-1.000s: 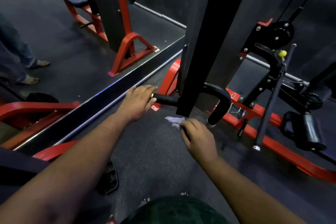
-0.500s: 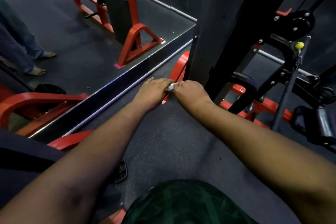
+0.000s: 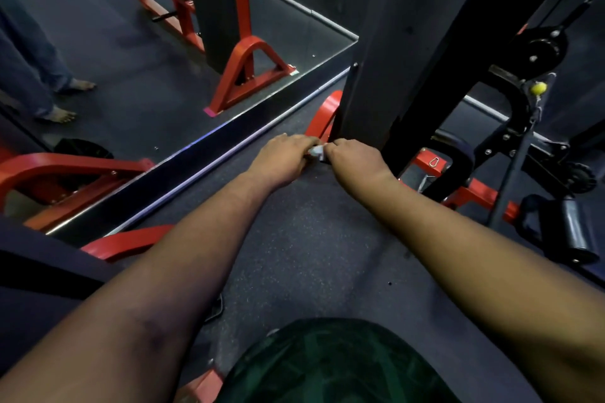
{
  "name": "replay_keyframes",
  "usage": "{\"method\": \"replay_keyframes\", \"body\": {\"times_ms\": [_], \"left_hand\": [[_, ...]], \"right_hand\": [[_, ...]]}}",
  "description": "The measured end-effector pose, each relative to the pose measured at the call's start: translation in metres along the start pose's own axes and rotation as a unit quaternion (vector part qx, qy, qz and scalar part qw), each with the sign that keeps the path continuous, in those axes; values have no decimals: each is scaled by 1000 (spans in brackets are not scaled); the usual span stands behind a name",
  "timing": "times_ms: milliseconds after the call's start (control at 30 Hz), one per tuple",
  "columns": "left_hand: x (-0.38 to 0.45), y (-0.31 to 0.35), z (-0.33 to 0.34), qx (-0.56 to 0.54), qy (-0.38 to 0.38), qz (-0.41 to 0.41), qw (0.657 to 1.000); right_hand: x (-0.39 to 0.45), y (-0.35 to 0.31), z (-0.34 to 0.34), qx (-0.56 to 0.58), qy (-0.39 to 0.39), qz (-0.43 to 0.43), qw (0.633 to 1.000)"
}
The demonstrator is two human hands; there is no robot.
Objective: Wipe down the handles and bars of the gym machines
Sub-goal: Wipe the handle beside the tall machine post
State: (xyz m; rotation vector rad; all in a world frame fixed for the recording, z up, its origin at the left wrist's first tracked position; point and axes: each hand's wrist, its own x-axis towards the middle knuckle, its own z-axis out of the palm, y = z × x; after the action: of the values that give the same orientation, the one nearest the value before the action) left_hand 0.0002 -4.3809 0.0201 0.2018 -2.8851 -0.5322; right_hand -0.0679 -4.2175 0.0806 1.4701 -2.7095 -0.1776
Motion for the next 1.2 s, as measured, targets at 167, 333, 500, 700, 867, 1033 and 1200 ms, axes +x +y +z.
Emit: {"method": "replay_keyframes", "body": {"times_ms": [167, 333, 500, 700, 867, 1033, 1200], "left_hand": [[-5, 5, 4, -40, -1, -8, 999], [-4, 8, -4, -28, -17, -9, 999], [-5, 15, -7, -33, -18, -24, 999], [-7, 10, -5, -32, -20, -20, 999], [-7, 12, -10, -2, -27, -17, 999], [-7, 19, -14, 4, -31, -39, 999], [-3, 22, -17, 27, -30, -50, 998]], "right_hand": [[-25, -1, -3, -120, 2, -8, 993], [2, -6, 18, -73, 1, -98, 993], [-15, 14, 48, -105, 63, -95, 988], [-65, 2, 64, 240, 166, 38, 956], [-41, -49, 79, 840, 58, 383, 381], [-1, -60, 50, 899, 174, 371, 158], [-18, -45, 36, 872, 243, 416, 93]]}}
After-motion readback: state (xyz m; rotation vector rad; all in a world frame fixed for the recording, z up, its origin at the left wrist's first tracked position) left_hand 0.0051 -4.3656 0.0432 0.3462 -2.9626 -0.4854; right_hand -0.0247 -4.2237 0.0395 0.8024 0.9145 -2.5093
